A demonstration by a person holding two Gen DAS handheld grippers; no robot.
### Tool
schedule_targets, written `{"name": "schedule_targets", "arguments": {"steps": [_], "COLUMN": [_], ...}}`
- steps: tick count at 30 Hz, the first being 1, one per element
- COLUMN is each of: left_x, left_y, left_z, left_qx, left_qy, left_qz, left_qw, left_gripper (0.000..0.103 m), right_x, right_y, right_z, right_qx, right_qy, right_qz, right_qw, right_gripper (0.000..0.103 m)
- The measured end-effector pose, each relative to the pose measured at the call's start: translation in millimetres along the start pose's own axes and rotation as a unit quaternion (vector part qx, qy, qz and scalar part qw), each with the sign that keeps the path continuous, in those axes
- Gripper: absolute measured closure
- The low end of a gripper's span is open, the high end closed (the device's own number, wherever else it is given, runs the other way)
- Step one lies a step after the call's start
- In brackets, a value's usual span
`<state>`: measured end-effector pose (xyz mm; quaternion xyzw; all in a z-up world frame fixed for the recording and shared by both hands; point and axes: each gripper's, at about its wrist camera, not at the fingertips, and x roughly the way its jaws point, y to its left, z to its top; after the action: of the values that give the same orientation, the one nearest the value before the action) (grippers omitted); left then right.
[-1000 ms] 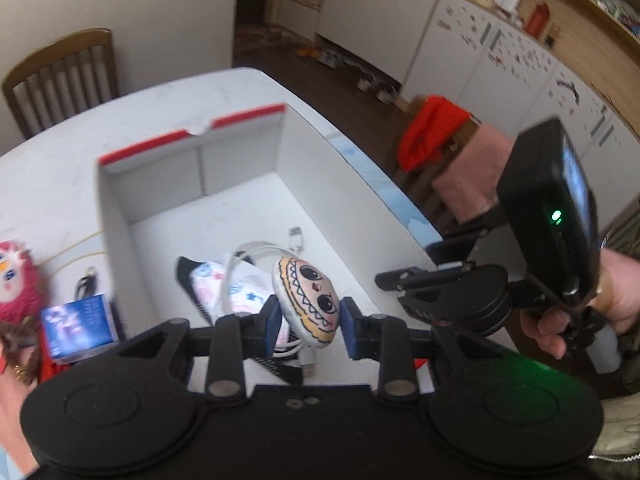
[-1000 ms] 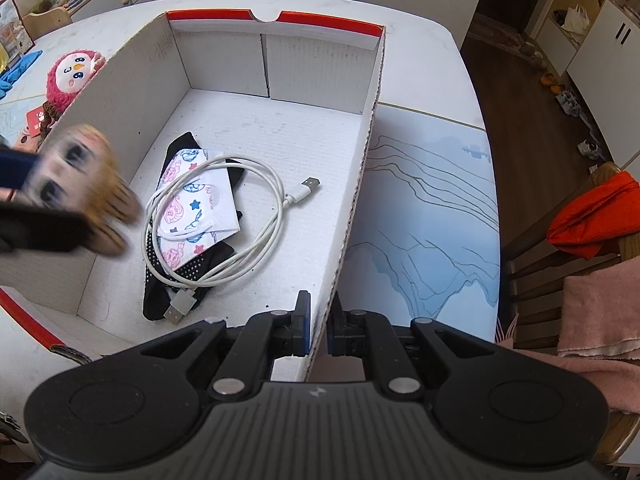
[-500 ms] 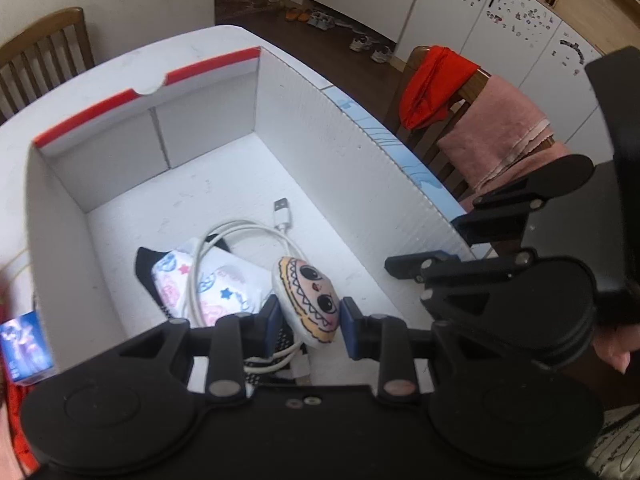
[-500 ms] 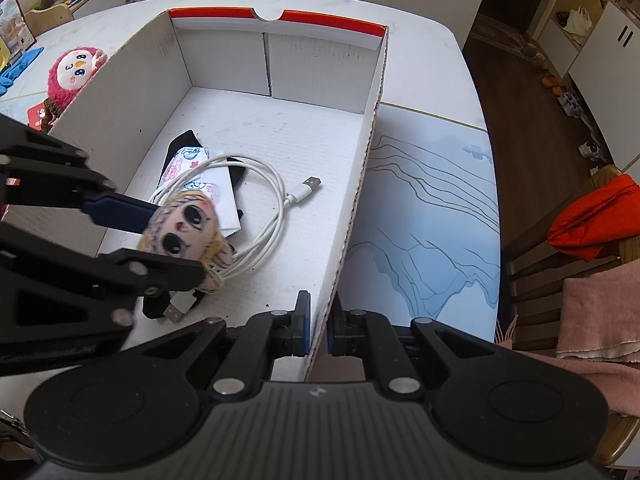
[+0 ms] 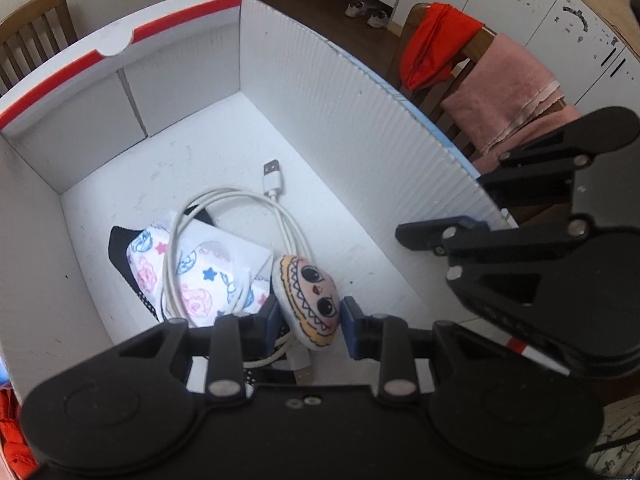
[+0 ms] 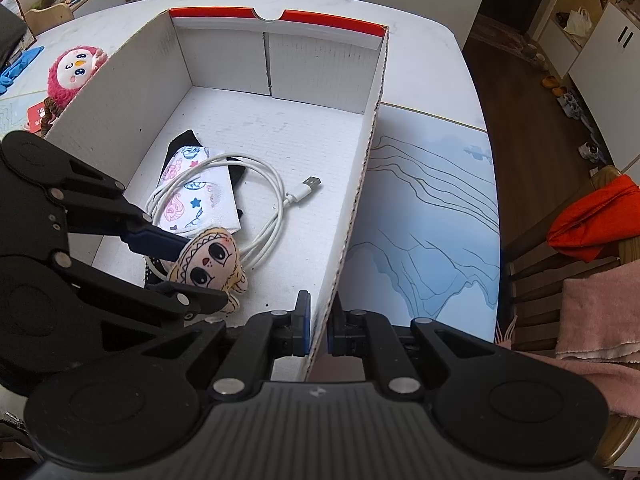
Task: Organize objects
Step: 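Open the left gripper to release the doll onto the cable, then withdraw the left gripper to the pink fleece hat on the table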
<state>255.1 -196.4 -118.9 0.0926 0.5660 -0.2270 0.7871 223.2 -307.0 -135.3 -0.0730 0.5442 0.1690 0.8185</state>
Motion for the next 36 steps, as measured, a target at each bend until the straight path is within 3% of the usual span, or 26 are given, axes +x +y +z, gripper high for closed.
{"name": "schedule_targets", "arguments": {"steps": [10, 14, 17, 29, 36], "left_x": [5, -1, -11, -68, -101], "left_y": [0, -2, -2, 11, 32], "left_z": [-3, -5, -7, -14, -29], "left_qx": [0.002, 0.006, 0.009, -0.032, -0.071], "left_qy": [0.015, 0.006, -0.01, -0.082, -0.118], "left_qz": [0.006, 0.012, 0.018, 0.017, 0.036], "left_qw": [0.9999, 0.9999, 0.9997, 0.996, 0.9898], "left_gripper": [0.067, 0.056, 0.045, 0.039, 0.033], "right_x": [0, 0, 0, 0, 0], "right_y": [0, 0, 0, 0, 0], "right_z": [0, 0, 0, 0, 0], "right_qx": [0.001, 0.001, 0.0, -0.002, -0.002], "right_qy": [0.0, 0.0, 0.0, 0.0, 0.001], "right_qz": [0.0, 0.0, 0.0, -0.001, -0.001], "right_qw": [1.0, 1.0, 1.0, 1.0, 1.0], "right_gripper": [0.096, 0.096, 0.096, 0.096, 0.096]}}
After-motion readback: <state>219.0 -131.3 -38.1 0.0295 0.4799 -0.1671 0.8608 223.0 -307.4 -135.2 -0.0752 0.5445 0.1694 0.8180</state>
